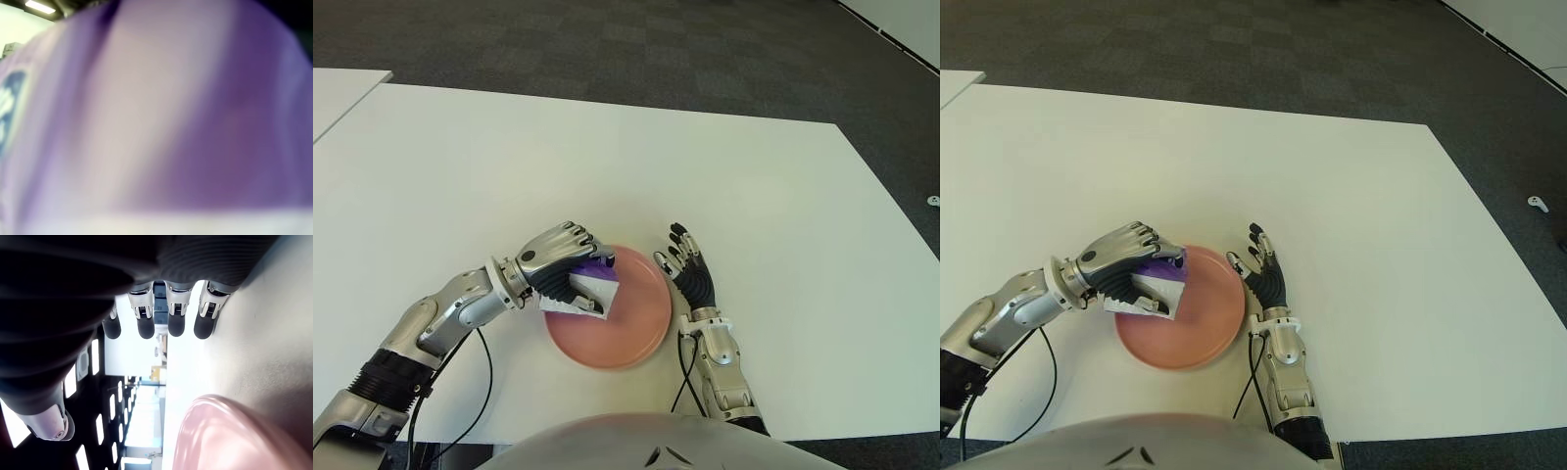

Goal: Put the tissue paper into the plate.

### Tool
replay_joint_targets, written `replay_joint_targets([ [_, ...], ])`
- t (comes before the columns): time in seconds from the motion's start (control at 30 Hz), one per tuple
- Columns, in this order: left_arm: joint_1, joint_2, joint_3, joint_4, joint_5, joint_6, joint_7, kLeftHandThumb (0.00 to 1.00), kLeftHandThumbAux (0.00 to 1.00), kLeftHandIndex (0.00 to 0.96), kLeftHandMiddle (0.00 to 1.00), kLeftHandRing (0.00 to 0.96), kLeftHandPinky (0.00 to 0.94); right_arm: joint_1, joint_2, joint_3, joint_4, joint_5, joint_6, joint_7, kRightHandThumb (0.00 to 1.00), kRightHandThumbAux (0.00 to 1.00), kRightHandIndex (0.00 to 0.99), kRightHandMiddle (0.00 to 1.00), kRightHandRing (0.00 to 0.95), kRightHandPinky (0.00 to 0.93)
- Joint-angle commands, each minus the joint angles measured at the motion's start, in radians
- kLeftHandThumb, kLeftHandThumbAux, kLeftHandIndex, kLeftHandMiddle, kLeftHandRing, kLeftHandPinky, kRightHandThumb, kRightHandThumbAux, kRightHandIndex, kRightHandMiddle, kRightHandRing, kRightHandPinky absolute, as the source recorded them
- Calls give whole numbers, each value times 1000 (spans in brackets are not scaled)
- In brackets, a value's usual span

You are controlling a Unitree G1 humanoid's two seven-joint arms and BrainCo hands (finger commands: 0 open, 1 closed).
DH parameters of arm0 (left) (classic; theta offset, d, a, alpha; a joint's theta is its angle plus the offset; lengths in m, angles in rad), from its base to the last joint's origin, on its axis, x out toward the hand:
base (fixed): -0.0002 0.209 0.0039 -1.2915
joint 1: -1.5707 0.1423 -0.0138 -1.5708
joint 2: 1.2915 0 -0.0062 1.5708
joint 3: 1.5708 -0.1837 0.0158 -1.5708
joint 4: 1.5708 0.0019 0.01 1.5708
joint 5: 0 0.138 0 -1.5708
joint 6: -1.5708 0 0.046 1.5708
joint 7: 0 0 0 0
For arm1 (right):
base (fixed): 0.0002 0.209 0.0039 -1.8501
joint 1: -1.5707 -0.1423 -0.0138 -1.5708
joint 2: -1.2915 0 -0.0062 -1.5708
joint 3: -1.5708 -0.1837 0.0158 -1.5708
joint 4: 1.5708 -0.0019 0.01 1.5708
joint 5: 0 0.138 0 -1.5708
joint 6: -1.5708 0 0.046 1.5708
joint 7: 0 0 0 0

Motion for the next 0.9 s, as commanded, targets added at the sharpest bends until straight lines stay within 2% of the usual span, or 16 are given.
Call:
replay_joint_targets([
  [0.03,4,3,-5,38,-17,-27,-3,748,699,442,837,839,822,57,-2,0,87,5,94,8,0,634,0,0,0,0],
  [0.27,17,-6,8,36,-91,-43,-17,749,699,442,842,843,824,59,-2,2,85,2,96,7,0,634,0,0,0,0],
  [0.43,44,-50,33,32,-183,-82,24,749,699,442,845,844,835,63,-1,3,79,3,105,8,0,637,0,0,0,0],
  [0.67,75,-142,62,31,-229,-154,89,749,699,442,847,847,831,66,0,5,73,7,110,13,0,638,0,0,0,0],
  [0.9,60,-125,66,43,-199,-199,59,749,699,442,841,843,815,69,5,4,76,17,95,17,0,651,0,0,0,0],
])
